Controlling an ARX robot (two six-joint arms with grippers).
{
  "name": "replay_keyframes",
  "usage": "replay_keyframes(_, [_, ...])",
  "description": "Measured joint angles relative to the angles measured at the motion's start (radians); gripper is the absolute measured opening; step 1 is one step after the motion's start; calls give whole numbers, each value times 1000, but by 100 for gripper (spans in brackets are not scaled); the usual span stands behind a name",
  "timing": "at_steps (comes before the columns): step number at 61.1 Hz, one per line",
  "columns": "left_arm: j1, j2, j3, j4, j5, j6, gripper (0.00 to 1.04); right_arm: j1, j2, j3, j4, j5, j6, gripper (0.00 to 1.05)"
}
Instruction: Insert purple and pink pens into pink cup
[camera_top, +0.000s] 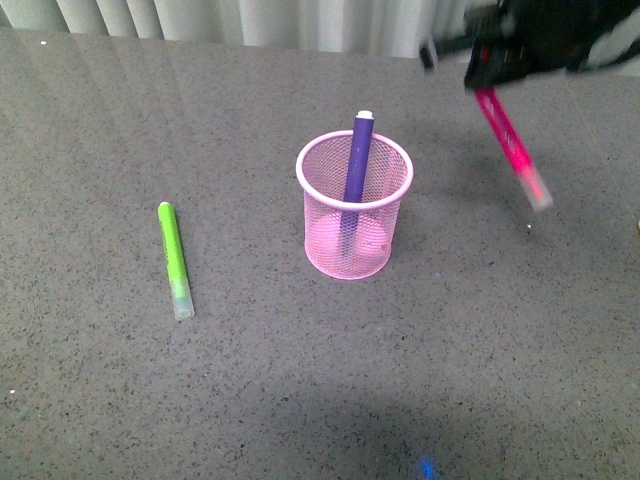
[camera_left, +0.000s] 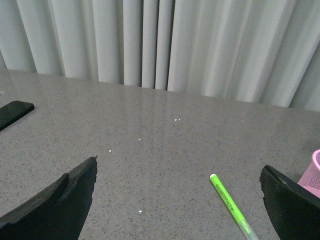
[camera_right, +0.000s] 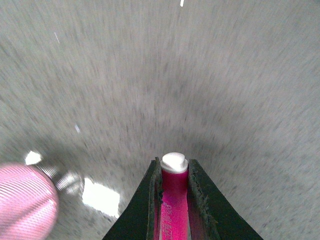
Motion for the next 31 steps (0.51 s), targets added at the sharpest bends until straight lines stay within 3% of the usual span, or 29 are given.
replay_keyframes(10, [0,0,0,0,0,0,97,47,-244,-69,176,-36,118,7])
replay_keyframes(31, [0,0,0,0,0,0,97,156,-251,-205,404,98,454,7])
